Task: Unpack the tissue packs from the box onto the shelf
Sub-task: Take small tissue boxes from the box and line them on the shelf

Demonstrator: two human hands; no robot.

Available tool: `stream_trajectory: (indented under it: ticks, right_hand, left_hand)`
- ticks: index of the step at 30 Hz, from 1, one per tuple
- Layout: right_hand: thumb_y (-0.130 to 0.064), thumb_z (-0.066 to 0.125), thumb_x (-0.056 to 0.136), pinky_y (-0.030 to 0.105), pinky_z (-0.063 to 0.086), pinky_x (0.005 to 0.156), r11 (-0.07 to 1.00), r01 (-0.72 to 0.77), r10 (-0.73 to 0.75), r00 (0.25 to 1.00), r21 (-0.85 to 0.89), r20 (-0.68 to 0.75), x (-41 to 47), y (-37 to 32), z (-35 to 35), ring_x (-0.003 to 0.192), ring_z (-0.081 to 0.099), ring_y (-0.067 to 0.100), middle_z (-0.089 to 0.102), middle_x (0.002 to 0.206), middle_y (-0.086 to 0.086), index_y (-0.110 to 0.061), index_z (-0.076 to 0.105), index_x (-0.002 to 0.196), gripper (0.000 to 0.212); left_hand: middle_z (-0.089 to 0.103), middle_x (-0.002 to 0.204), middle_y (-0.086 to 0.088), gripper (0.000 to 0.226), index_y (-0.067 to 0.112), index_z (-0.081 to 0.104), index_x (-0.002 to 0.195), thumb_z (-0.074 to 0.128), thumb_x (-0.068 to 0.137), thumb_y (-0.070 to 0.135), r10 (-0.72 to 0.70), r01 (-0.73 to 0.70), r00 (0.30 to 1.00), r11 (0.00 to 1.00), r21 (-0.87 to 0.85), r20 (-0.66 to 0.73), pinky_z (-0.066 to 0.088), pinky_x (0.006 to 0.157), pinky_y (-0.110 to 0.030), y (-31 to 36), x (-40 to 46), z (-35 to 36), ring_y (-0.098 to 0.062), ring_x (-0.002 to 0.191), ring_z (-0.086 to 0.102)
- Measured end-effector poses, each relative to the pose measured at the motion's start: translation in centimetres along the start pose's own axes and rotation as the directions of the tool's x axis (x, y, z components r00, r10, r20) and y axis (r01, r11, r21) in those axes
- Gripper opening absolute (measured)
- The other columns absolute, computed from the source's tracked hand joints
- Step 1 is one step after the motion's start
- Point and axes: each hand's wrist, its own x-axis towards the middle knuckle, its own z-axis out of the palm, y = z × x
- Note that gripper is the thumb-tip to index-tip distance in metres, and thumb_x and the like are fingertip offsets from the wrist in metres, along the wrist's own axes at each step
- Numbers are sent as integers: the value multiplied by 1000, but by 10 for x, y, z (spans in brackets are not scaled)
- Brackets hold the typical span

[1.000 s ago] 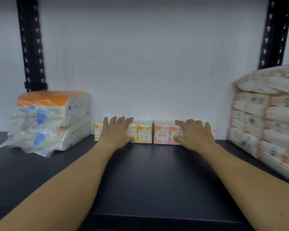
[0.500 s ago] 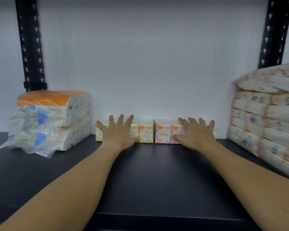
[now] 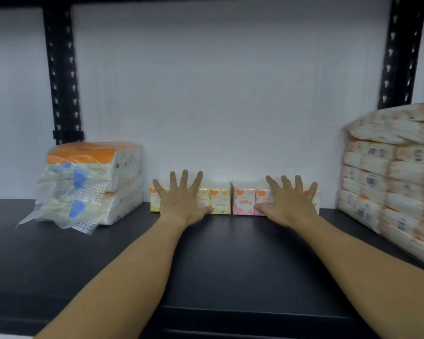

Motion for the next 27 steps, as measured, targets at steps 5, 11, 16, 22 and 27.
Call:
stream_trajectory:
  ticks: [5,11,16,22,27]
  right_hand:
    - [-77,33,86,68,-9,113,996,72,-74,997,-56,-18,-4,-4,-16,150,-9,38,2,165,6,-35,2,157,88]
    - [-75,30,89,66,-7,115,996,86,-86,996,-34,0,-21,-11,-36,151,-2,35,8,165,7,-33,7,157,83]
    - [-72,32,90,65,-4,115,998,66,-66,997,-9,33,-51,-14,-61,151,4,34,13,164,6,-34,11,157,79]
    - [-66,35,92,66,-2,115,997,77,-78,996,32,51,-100,-9,-86,150,10,33,20,162,7,-33,21,155,72]
    - [-66,38,91,66,-1,116,993,54,-61,996,109,66,-143,-11,-107,150,13,33,21,162,6,-35,22,155,73]
  left_hand:
    - [-8,163,-8,91,36,-14,152,19,81,82,26,-23,998,997,76,-50,-10,107,-73,4,-19,-13,-40,148,-7]
    - [-7,163,-8,83,34,1,155,14,85,78,44,-44,999,998,54,-9,-2,113,-67,10,-38,-32,-36,149,-2]
    - [2,163,-8,80,33,13,154,16,87,76,97,-97,995,994,48,11,5,114,-63,17,-64,-60,-34,148,5]
    - [7,163,-5,80,34,19,153,16,86,78,79,-77,996,995,-60,31,4,117,-60,11,-115,-100,-30,149,9]
    - [14,162,-5,79,35,23,152,19,85,78,110,-107,993,991,-81,32,12,116,-57,3,-162,-124,-28,148,15]
